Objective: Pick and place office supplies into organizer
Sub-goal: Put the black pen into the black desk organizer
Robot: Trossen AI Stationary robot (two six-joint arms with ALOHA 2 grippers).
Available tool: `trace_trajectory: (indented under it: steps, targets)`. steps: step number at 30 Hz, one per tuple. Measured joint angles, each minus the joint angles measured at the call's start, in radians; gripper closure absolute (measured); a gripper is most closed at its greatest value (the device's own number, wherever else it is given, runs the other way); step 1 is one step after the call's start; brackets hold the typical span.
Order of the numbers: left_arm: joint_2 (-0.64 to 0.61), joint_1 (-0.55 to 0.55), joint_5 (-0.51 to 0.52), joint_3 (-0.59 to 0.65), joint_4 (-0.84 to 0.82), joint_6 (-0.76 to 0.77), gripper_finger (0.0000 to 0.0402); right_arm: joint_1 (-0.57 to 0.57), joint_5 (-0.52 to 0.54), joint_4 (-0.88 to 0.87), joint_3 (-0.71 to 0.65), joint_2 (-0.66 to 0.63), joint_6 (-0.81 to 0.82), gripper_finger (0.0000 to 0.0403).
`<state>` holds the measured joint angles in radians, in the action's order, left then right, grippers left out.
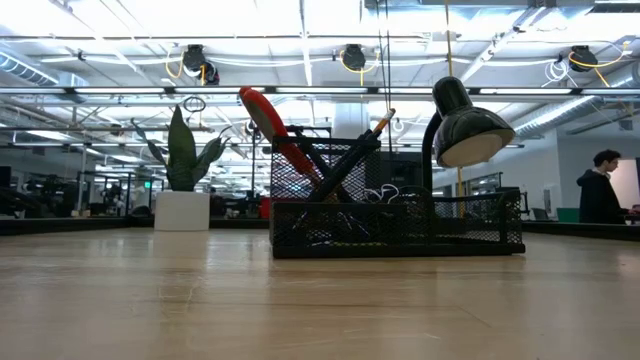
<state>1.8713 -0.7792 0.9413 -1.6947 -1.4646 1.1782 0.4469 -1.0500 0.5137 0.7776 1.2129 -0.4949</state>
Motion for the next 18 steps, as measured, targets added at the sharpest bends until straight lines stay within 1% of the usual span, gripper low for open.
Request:
trace_trajectory:
  steps: [6,8,10,13,16,18]
  targets:
    - [0.000,0.000,0.000,0.000,0.000,0.001,0.0275,0.000,0.002,-0.003,0.000,0.000,0.000,0.0376]
    - [0.000,0.000,0.000,0.000,0.000,0.001,0.0275,0.000,0.017,-0.007,0.000,0.000,0.001,0.0376]
    - [0.000,0.000,0.000,0.000,0.000,0.001,0.0275,0.003,0.093,-0.029,0.000,0.000,0.008,0.0376]
    - [0.000,0.000,0.000,0.000,0.000,0.001,0.0275,0.020,0.254,-0.048,0.000,0.021,0.020,0.0376]
    - [0.000,0.000,0.000,0.000,0.000,0.002,0.0275,0.030,0.360,-0.050,0.000,0.053,0.032,0.0376]
    - [0.000,0.000,0.000,0.000,0.001,0.003,0.0275,0.038,0.451,-0.048,0.000,0.070,0.044,0.0376]
